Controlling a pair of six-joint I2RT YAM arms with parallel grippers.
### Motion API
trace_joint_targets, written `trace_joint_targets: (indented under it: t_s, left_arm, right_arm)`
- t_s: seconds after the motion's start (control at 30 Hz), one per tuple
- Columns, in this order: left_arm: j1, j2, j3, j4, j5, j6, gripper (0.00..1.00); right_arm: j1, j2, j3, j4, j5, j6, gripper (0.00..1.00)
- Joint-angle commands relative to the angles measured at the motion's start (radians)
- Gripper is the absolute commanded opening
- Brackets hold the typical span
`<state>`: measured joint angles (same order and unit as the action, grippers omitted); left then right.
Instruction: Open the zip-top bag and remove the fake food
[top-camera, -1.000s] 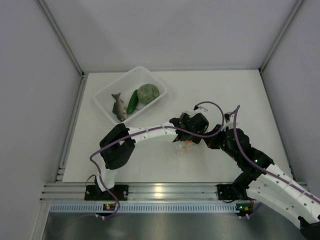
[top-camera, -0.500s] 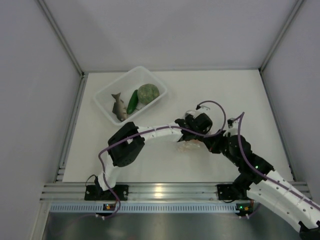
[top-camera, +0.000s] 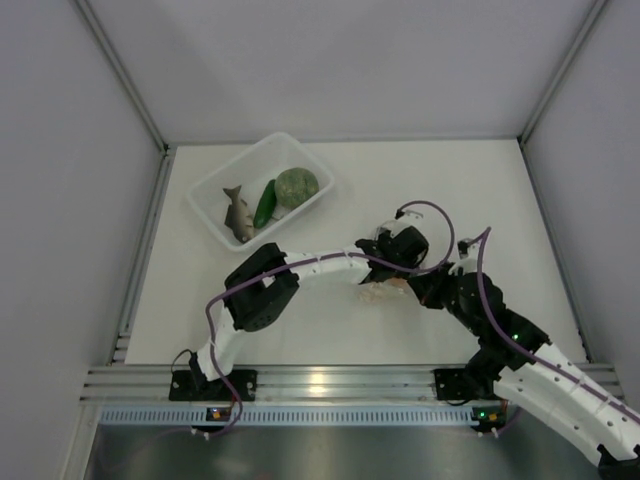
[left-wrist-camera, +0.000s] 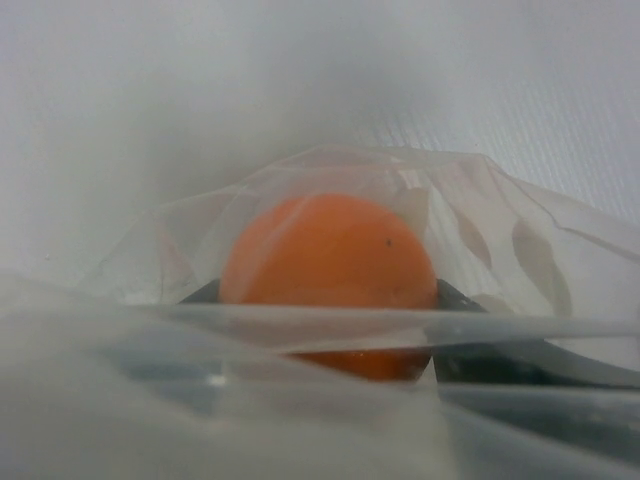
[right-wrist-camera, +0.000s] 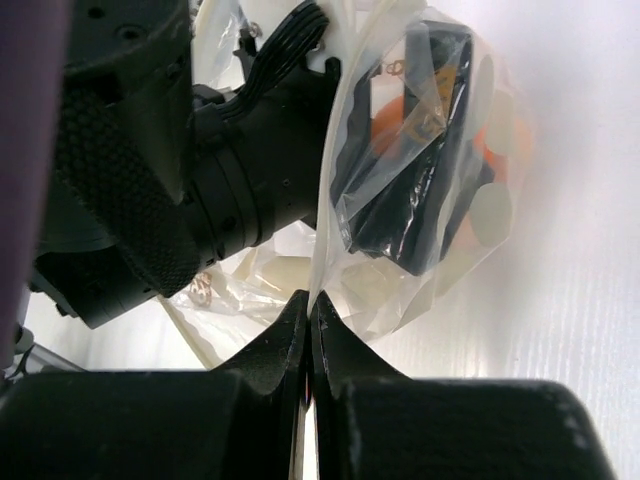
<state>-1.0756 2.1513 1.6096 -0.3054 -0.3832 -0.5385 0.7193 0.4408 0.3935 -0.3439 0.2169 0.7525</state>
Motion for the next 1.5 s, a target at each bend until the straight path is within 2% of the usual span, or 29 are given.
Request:
trace_joint_targets:
  t_s: [0.0, 0.13, 0.3, 0.43, 0.63, 0.77, 0.93, 0.97, 1.03, 1.27, 1.47]
  left_arm:
    - [0.008, -0.083, -0.052, 0.035, 0.004, -0.008, 0.0]
    - [0.006, -0.188, -0.157, 0.08, 0.053, 0.009, 0.0]
    - [0.003, -0.355, -0.322, 0.218, 0.191, 0.017, 0.0]
    - [-0.006, -0.448, -0.447, 0.359, 0.274, 0.054, 0.0]
    - [-0.024, -0.536, -0.539, 0.454, 0.416, 0.164, 0.0]
    - [-0.029, -0.614, -0.617, 0.514, 0.394, 0.173, 0.0]
    - [-0.029, -0.715, -0.675, 0.546, 0.17, 0.14, 0.0]
    - [-0.029, -0.726, -0.678, 0.546, 0.091, 0.134, 0.0]
    - [-0.029, -0.743, -0.686, 0.548, 0.054, 0.123, 0.0]
    - [-0.029, -0.794, -0.669, 0.549, 0.107, 0.068, 0.0]
    - [-0.027, -0.824, -0.665, 0.615, 0.305, -0.018, 0.0]
  right_arm:
    - [0.005, -0.004, 0.06, -0.024, 0.048, -0.038, 0.0]
    - [0.005, 0.024, 0.126, -0.059, 0.119, -0.096, 0.0]
    - [0.005, 0.087, 0.188, -0.064, 0.162, -0.153, 0.0]
    - [0.003, 0.163, 0.249, -0.047, 0.109, -0.217, 0.0]
    - [0.005, 0.245, 0.297, -0.03, 0.052, -0.248, 0.0]
    - [0.006, 0.295, 0.311, -0.044, 0.036, -0.277, 0.0]
    - [0.012, 0.314, 0.25, -0.011, -0.037, -0.269, 0.0]
    - [0.014, 0.293, 0.233, 0.005, -0.048, -0.262, 0.0]
    - [0.017, 0.277, 0.2, 0.028, -0.048, -0.248, 0.0]
    - [0.019, 0.309, 0.185, 0.057, -0.017, -0.252, 0.0]
    - [0.02, 0.323, 0.166, 0.126, 0.004, -0.226, 0.0]
